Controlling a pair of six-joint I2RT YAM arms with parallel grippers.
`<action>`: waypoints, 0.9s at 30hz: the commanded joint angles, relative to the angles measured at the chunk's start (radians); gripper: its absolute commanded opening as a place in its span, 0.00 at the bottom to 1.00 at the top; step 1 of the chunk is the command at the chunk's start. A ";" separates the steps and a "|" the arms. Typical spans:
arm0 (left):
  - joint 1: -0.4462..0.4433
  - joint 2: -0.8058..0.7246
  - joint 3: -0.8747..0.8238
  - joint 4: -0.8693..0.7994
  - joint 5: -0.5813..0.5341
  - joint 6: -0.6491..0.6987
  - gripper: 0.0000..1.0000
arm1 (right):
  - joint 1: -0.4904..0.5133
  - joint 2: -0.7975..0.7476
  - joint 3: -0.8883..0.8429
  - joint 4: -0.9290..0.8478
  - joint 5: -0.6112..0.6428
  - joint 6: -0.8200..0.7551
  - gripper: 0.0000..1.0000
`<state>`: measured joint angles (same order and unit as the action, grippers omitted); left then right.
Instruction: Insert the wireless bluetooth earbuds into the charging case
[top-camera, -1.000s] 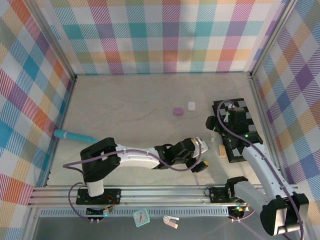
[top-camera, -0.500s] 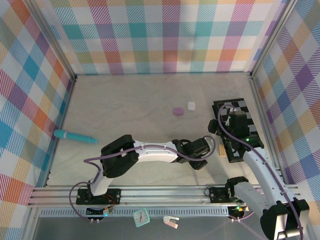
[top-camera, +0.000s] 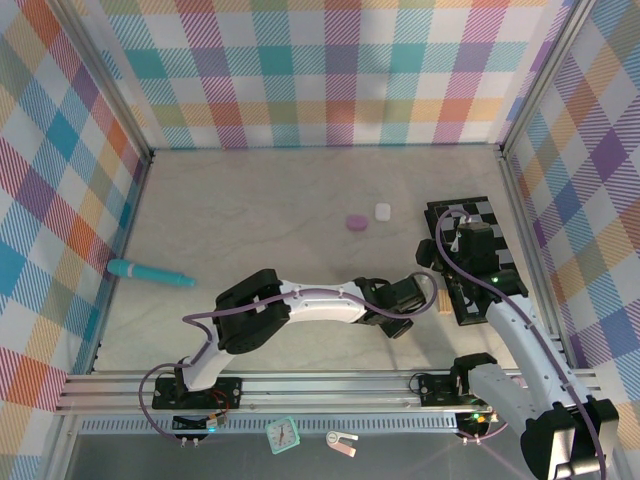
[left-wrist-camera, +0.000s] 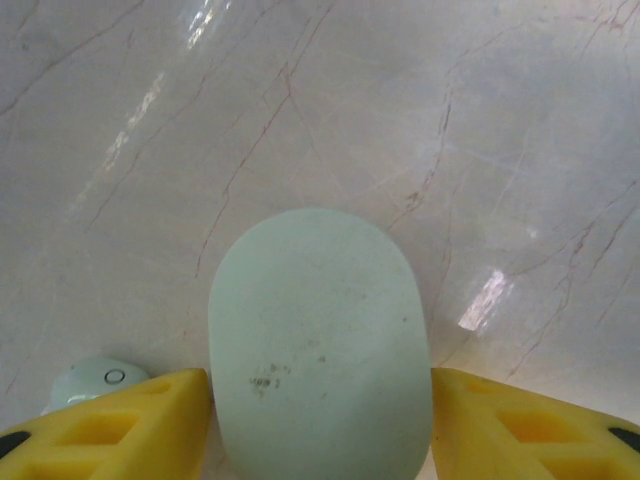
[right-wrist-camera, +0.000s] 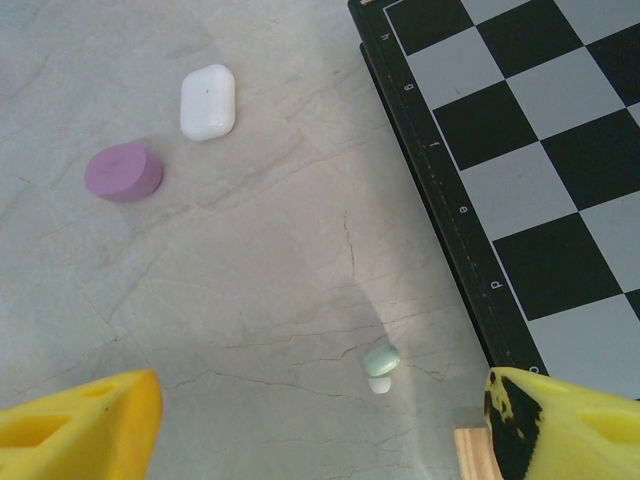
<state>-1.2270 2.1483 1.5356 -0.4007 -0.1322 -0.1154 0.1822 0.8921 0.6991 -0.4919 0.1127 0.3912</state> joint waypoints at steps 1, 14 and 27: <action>0.013 0.034 0.027 -0.012 0.005 0.003 0.55 | -0.006 -0.025 -0.017 -0.018 -0.008 -0.005 0.84; 0.034 -0.003 -0.021 0.049 0.008 0.030 0.29 | -0.007 -0.027 -0.005 -0.038 -0.023 0.008 0.84; 0.102 -0.414 -0.342 0.292 0.153 0.294 0.27 | -0.162 0.049 0.089 0.014 -0.560 0.125 0.85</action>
<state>-1.1469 1.8347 1.2198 -0.1799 -0.0471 0.0612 0.0360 0.9211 0.7380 -0.5098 -0.2451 0.4759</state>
